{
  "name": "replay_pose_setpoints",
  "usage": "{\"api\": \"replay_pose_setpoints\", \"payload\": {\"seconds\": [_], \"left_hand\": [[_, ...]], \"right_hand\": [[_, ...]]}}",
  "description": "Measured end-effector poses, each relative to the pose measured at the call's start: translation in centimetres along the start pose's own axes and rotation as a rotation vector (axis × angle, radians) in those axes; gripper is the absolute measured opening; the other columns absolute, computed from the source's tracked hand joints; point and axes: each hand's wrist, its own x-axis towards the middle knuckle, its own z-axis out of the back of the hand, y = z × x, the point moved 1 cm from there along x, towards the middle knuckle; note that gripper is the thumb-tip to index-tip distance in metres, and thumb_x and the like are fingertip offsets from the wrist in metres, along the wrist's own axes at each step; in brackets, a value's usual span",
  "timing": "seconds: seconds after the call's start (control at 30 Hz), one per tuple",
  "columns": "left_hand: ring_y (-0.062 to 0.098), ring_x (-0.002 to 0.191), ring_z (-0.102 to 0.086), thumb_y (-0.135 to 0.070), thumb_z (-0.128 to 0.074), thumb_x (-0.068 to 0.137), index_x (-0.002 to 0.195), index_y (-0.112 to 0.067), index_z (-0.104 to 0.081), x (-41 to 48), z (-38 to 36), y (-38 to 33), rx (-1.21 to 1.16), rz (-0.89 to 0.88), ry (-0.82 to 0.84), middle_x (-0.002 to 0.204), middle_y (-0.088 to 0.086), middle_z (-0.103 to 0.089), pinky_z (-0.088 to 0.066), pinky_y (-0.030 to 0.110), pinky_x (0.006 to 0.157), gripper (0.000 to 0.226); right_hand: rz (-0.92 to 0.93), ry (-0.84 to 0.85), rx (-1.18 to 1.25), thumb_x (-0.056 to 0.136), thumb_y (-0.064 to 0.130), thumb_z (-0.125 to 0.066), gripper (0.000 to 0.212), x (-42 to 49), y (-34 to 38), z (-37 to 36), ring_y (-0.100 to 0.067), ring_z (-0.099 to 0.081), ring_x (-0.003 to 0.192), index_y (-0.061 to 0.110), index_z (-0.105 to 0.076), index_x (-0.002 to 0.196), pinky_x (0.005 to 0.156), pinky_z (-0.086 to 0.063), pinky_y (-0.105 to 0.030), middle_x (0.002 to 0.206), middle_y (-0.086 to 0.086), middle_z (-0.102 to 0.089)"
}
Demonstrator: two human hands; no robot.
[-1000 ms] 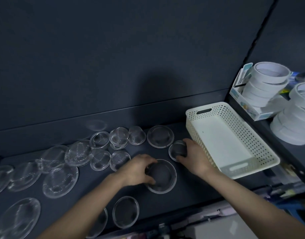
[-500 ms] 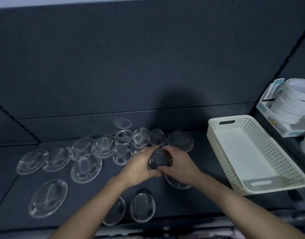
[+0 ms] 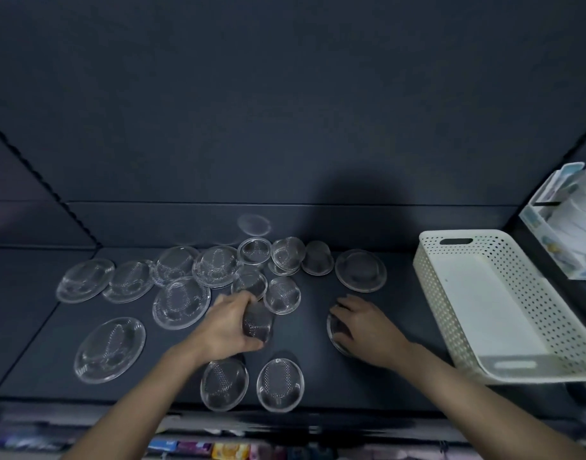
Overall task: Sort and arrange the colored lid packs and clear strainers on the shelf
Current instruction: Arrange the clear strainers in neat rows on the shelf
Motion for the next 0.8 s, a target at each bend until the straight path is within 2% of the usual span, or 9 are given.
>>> {"api": "replay_pose_setpoints", "payload": {"seconds": [0.13,0.27,0.33,0.47,0.53,0.67,0.8], "left_hand": [[0.011,0.116,-0.038,-0.051,-0.078,0.063,0.133,-0.027,-0.043,0.4,0.0,-0.5,-0.013,-0.027,0.005,0.12,-0.011,-0.048,-0.033,0.023,0.096,0.082],[0.011,0.112,-0.044,-0.074,-0.048,0.065,0.128,-0.025,-0.052,2.1,0.1,-2.5,-0.059,-0.099,-0.134,0.115,-0.009,-0.054,-0.035,0.022,0.094,0.079],[0.013,0.114,-0.043,-0.073,-0.042,0.068,0.127,-0.022,-0.054,3.2,0.0,-3.3,-0.018,-0.137,-0.154,0.119,-0.007,-0.054,-0.034,0.025,0.098,0.079],[0.017,0.129,-0.033,-0.055,-0.054,0.085,0.136,-0.019,-0.048,5.4,-0.5,-5.1,0.125,-0.202,-0.118,0.138,-0.003,-0.045,-0.027,0.029,0.111,0.062],[0.019,0.134,-0.027,-0.056,-0.044,0.088,0.14,-0.02,-0.043,6.6,-0.8,-6.1,0.213,-0.227,-0.093,0.147,-0.002,-0.038,-0.022,0.032,0.114,0.063],[0.025,0.141,-0.012,-0.053,-0.04,0.094,0.147,-0.025,-0.029,8.5,-1.2,-7.1,0.361,-0.225,-0.071,0.157,-0.002,-0.018,-0.013,0.038,0.118,0.061],[0.027,0.139,-0.013,-0.054,-0.042,0.093,0.146,-0.026,-0.031,9.2,-1.3,-7.4,0.384,-0.208,-0.101,0.157,-0.001,-0.018,-0.011,0.041,0.117,0.061]], "right_hand": [[-0.024,-0.07,-0.003,0.084,0.035,-0.058,0.05,-0.1,-1.6,0.2,-0.025,-0.042,0.128,0.012,-0.055,0.129,0.103,-0.036,-0.035,0.133,-0.005,-0.051],[-0.048,-0.12,0.042,0.085,0.031,-0.064,0.055,0.5,-2.2,0.9,-0.032,-0.032,0.139,0.008,-0.052,0.133,0.112,-0.03,-0.04,0.142,-0.011,-0.045],[-0.078,-0.151,0.039,0.086,0.035,-0.063,0.06,1.2,-2.4,1.3,-0.033,-0.026,0.142,0.008,-0.047,0.138,0.114,-0.026,-0.044,0.146,-0.015,-0.04],[-0.13,-0.085,-0.025,0.095,0.041,-0.044,0.064,3.3,-2.4,1.6,-0.028,-0.003,0.147,0.02,-0.02,0.151,0.119,-0.009,-0.045,0.159,-0.01,-0.01],[-0.142,-0.021,-0.034,0.098,0.041,-0.037,0.063,4.1,-2.3,1.4,-0.026,0.006,0.147,0.023,-0.011,0.152,0.118,-0.003,-0.048,0.16,-0.006,0.001],[-0.16,0.004,-0.077,0.098,0.042,-0.033,0.064,4.2,-2.9,0.9,-0.021,0.008,0.147,0.016,-0.009,0.152,0.118,-0.001,-0.048,0.161,-0.001,0.0],[-0.222,-0.013,-0.071,0.099,0.041,-0.034,0.063,3.2,-4.7,1.5,-0.018,0.007,0.147,0.013,-0.013,0.151,0.118,-0.001,-0.046,0.161,0.001,-0.001]]}}
